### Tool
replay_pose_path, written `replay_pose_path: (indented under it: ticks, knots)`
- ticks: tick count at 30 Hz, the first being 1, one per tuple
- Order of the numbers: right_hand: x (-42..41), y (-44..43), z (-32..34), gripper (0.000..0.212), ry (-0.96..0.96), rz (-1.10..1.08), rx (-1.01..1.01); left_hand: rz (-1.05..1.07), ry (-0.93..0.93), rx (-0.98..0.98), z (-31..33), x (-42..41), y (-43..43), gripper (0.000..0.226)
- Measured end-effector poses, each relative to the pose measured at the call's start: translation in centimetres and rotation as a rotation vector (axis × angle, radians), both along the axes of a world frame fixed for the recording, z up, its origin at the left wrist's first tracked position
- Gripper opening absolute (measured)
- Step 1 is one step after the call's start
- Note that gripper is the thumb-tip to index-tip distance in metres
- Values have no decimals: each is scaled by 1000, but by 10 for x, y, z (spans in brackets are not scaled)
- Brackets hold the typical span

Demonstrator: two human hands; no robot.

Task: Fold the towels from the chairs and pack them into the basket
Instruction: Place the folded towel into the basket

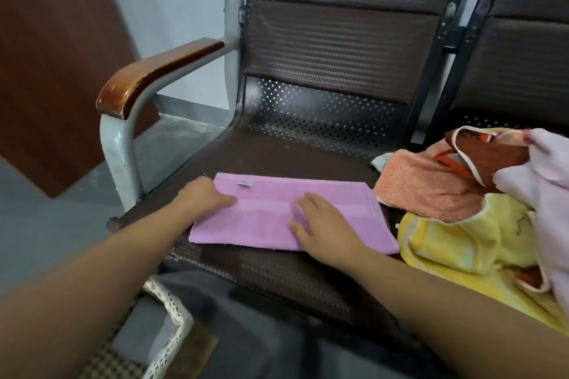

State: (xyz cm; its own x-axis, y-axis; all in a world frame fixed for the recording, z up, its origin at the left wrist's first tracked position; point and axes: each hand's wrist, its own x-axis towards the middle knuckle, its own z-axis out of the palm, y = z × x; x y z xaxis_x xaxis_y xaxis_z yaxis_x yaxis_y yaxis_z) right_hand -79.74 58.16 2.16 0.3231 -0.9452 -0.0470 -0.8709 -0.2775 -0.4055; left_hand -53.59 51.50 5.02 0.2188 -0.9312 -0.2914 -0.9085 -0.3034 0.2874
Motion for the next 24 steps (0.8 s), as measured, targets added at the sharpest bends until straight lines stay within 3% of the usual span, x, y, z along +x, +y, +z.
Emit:
replay_pose_path:
  ticks: [7, 10, 13, 18, 21, 23, 24]
  knots:
    - [13, 8, -8, 59, 131, 55, 66, 39, 126, 111, 18, -6, 17, 35]
    - [15, 10, -6, 58, 129, 54, 76, 8, 187, -11, 26, -7, 20, 20]
    - [19, 13, -2, 57, 69, 40, 112, -40, 148, -177, 42, -14, 22, 20]
    - [17, 4, 9, 39, -483, -301, 258, -317, 192, -325, 70, -52, 31, 15]
    - [13, -7, 21, 45, -894, -554, 387, -408, 534, -139, 69, -73, 35, 48]
    - [7, -12, 27, 51, -984, -691, 448, -356, 654, -57, 60, -74, 35, 60]
    - [5, -13, 28, 48, -947, -725, 466, -380, 584, -67, 53, -72, 34, 62]
